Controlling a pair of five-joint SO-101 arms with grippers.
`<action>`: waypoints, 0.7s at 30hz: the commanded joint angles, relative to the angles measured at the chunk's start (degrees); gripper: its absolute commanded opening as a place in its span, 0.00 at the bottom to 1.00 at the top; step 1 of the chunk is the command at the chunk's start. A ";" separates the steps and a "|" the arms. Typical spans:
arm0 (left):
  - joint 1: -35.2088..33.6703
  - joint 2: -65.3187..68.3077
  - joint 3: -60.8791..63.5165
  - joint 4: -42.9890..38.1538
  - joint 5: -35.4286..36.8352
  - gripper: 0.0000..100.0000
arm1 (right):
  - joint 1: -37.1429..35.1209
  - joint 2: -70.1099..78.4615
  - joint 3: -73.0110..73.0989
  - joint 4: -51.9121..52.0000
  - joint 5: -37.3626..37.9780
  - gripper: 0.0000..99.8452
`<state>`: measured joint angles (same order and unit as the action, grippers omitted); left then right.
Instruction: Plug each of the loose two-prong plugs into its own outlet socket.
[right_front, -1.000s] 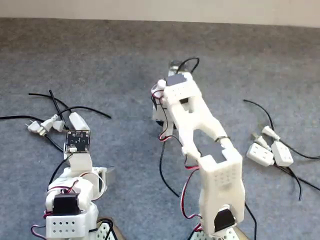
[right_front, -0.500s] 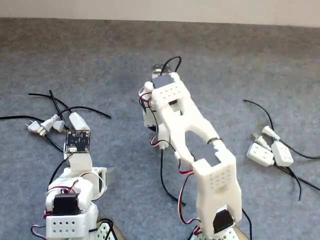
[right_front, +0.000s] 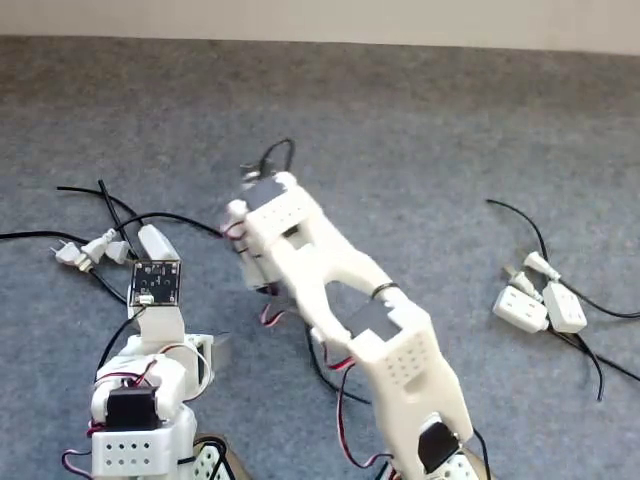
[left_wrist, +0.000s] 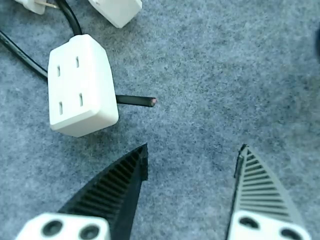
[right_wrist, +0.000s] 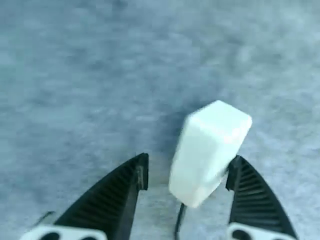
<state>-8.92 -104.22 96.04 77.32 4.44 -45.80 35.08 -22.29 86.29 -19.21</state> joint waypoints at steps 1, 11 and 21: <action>-0.40 0.48 1.10 -0.88 0.18 0.28 | -3.21 -4.26 -8.13 2.68 2.90 0.24; -0.40 0.48 1.10 -0.88 0.18 0.28 | 6.29 -17.45 -39.52 14.81 22.68 0.24; -0.31 0.48 1.10 -0.88 0.18 0.28 | 20.97 -36.88 -42.07 14.81 22.95 0.24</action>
<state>-8.92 -104.22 96.04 77.32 4.44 -27.16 5.89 -61.85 98.86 3.30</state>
